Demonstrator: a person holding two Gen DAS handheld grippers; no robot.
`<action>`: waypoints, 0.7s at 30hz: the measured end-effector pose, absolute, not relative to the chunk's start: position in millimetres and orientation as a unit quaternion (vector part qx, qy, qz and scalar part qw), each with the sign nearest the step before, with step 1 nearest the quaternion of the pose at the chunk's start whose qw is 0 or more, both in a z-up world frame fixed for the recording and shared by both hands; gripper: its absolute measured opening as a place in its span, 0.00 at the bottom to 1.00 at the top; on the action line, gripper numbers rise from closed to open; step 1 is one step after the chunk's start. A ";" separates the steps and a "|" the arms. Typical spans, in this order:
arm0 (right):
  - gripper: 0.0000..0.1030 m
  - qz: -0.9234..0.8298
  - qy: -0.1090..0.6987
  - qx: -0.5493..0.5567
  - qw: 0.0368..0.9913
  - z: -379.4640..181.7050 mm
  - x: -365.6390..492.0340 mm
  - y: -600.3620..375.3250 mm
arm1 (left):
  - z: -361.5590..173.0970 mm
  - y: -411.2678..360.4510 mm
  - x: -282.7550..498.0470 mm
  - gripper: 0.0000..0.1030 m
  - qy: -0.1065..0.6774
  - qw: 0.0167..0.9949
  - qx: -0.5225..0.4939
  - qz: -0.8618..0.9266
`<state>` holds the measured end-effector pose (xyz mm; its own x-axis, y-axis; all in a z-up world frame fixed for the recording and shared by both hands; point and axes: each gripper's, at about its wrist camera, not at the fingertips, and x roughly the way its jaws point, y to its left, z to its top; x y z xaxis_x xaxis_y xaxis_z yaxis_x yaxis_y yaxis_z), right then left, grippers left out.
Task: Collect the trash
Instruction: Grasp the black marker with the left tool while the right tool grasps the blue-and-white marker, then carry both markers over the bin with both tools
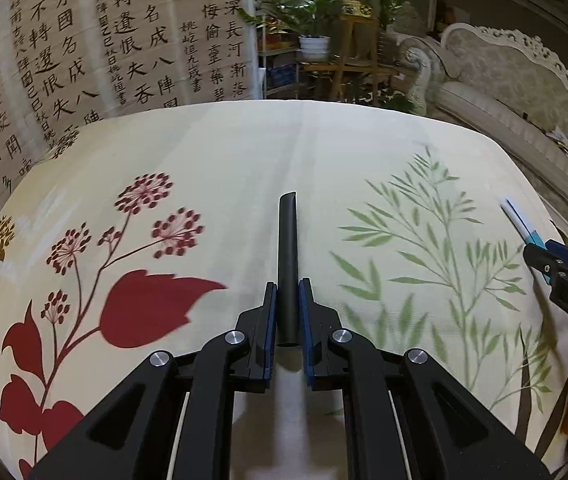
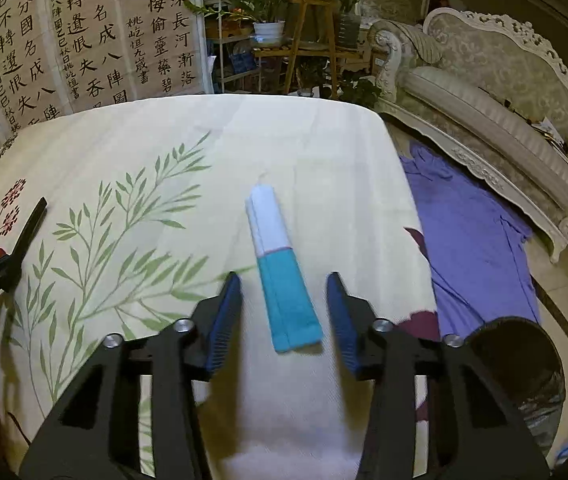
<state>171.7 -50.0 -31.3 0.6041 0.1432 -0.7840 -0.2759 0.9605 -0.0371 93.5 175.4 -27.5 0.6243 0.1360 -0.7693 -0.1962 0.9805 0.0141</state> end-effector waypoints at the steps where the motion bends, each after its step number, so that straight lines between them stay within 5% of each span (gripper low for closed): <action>1: 0.29 0.118 0.429 -0.080 0.892 -31.2 170.8 -48.8 | -27.1 176.5 92.5 0.11 0.422 0.901 -0.037 0.094; 3: 0.20 0.121 0.427 -0.088 0.892 -31.5 167.3 -44.5 | -26.5 179.0 90.9 0.11 0.420 0.902 -0.042 0.095; 21: 0.19 0.110 0.403 -0.057 0.907 -18.3 88.7 -62.1 | -13.8 163.4 67.6 0.11 0.397 0.914 -0.036 0.075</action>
